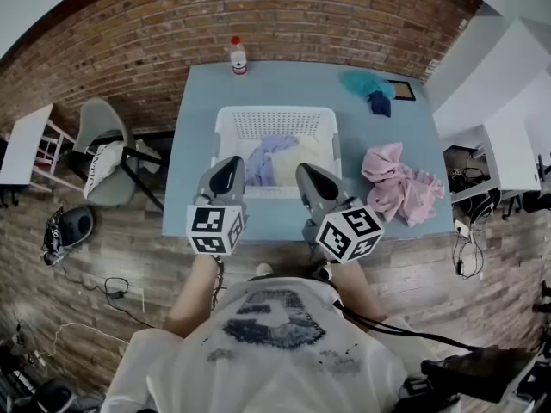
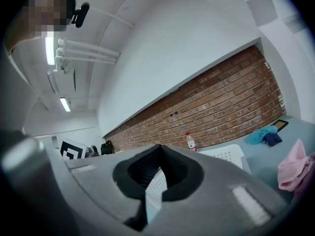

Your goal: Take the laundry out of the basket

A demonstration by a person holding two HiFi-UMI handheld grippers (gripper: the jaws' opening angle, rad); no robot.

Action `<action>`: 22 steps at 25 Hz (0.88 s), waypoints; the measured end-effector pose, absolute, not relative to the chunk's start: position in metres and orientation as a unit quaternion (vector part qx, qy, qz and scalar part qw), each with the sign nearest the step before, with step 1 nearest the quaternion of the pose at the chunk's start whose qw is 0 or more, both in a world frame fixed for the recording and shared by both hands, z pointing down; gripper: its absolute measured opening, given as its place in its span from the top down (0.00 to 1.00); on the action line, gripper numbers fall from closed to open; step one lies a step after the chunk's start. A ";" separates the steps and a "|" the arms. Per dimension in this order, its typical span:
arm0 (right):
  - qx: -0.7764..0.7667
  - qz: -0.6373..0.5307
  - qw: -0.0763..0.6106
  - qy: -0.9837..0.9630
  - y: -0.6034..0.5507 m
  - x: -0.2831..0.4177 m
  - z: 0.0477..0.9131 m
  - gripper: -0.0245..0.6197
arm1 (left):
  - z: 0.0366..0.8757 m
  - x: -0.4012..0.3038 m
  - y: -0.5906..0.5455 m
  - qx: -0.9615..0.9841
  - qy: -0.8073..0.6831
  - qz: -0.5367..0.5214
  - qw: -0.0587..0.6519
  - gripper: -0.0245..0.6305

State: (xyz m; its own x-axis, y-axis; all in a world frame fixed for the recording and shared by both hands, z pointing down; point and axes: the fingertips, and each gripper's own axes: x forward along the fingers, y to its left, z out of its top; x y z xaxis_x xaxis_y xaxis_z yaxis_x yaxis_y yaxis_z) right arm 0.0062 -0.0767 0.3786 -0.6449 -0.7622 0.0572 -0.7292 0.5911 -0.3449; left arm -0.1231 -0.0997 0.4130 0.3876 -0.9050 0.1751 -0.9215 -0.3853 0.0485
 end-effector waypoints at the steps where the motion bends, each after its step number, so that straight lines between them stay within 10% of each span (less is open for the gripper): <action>1: -0.419 -0.170 0.047 0.891 -0.076 0.003 0.379 0.97 | 0.414 -0.127 -0.099 0.830 -0.550 0.060 0.069 0.98; 22: -0.440 -0.172 0.043 0.880 -0.088 -0.004 0.385 0.97 | 0.431 -0.140 -0.113 0.836 -0.535 0.082 0.088 0.98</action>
State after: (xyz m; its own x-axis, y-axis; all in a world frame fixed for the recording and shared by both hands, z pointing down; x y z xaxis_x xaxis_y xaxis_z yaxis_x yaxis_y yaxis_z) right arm -0.0036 -0.0878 0.3848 -0.6090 -0.7896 0.0753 -0.7597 0.5535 -0.3413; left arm -0.1398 -0.1126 0.4313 0.4141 -0.8803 0.2315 -0.9092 -0.4123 0.0583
